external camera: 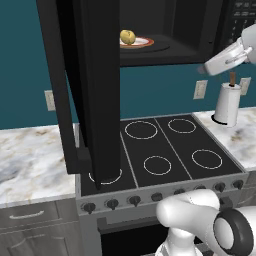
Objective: Retrieve the reheated potato from the microwave, then place the potato, cheese, and condiment on the cutting board.
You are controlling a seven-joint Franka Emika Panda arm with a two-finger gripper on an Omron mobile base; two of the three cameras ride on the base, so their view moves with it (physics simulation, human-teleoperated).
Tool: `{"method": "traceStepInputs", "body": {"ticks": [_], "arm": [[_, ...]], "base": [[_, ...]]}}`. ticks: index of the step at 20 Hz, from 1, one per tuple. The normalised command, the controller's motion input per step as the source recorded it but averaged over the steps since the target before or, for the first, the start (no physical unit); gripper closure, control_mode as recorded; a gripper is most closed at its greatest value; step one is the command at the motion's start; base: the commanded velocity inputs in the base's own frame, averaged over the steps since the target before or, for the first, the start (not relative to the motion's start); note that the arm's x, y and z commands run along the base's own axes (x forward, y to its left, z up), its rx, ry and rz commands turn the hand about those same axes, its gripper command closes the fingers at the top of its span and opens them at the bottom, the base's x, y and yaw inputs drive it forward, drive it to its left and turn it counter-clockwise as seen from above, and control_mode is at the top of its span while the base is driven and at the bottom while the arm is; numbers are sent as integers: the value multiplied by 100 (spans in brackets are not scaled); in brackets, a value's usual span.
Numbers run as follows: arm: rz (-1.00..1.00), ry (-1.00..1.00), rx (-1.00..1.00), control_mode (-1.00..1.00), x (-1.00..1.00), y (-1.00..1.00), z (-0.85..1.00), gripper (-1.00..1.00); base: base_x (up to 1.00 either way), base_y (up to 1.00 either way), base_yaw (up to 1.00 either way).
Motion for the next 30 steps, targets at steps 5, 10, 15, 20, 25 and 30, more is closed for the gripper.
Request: {"method": "traceStepInputs", "body": {"ticks": [5,10,15,20,25,30], "arm": [[-17,-3,0,-100,33,-14,1,-100],[-18,0,0,-100,38,-7,4,-100],[-10,-3,0,-100,44,-3,7,-100],[-2,-1,0,-100,48,-12,8,-100],[-5,-2,1,-100,45,-1,6,-100],[-8,-11,4,-100,31,24,1,-100]], "base": [[0,0,0],[0,0,0],[0,0,0],[0,0,0],[0,0,0],[0,0,0]]}}
